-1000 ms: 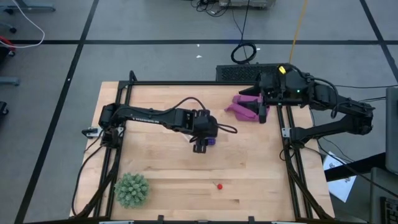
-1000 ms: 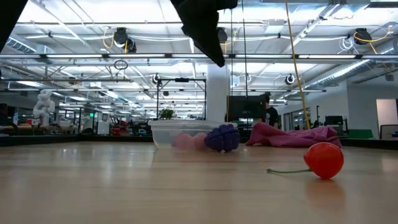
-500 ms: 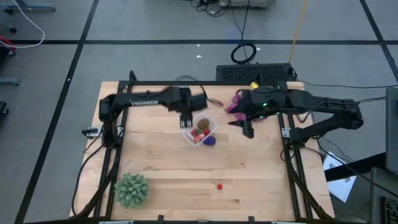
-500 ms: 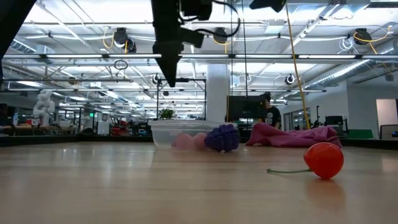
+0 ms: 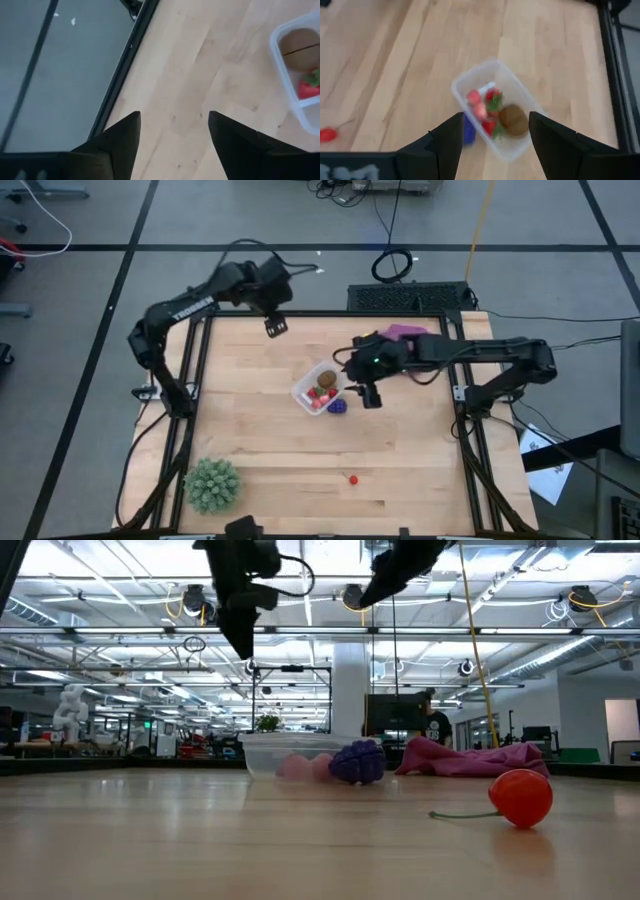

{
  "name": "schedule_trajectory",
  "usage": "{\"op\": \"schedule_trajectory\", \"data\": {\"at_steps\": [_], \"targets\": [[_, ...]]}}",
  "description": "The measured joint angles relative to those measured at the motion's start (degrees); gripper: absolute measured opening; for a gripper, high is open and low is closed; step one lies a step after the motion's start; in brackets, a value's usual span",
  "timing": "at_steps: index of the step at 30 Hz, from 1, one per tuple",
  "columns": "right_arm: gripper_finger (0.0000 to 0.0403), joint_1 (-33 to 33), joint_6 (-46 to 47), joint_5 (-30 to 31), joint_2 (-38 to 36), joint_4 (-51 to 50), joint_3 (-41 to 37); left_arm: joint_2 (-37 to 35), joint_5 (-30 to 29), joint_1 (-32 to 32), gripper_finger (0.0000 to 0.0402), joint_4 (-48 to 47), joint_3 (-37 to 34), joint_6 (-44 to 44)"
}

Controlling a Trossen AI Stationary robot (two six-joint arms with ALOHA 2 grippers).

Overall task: Pick and placing Produce into tupperware
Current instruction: Put the blue raspberry into the transparent bin

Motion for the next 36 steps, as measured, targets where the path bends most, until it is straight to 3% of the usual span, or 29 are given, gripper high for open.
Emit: {"op": "schedule_trajectory", "data": {"at_steps": [5, 11, 20, 28, 36], "targets": [[0.0215, 0.1, 0.09, -0.01, 4.52, 2.91, 0.0, -2.94, 2.92, 1.17, 0.0239, -1.03, 0.0, 0.15], [0.0215, 0.43, 5.66, -0.09, 7.55, -2.62, -0.01, -4.75, 8.67, -0.36, 0.0239, -3.39, 0.0, 0.57], [0.0215, 0.84, 14.37, -0.93, 8.04, 2.14, -6.12, -4.91, 8.64, -2.21, 0.0239, -3.01, 0.0, 5.33], [0.0215, 0.0, 21.16, -7.62, 8.01, 17.62, -14.68, -4.9, 8.14, -1.93, 0.0239, -2.99, 0.0, 6.01], [0.0225, -0.36, 24.03, -7.65, 8.02, 16.17, -16.92, -4.9, 8.14, -1.99, 0.0239, -2.88, 0.0, 6.26]]}}
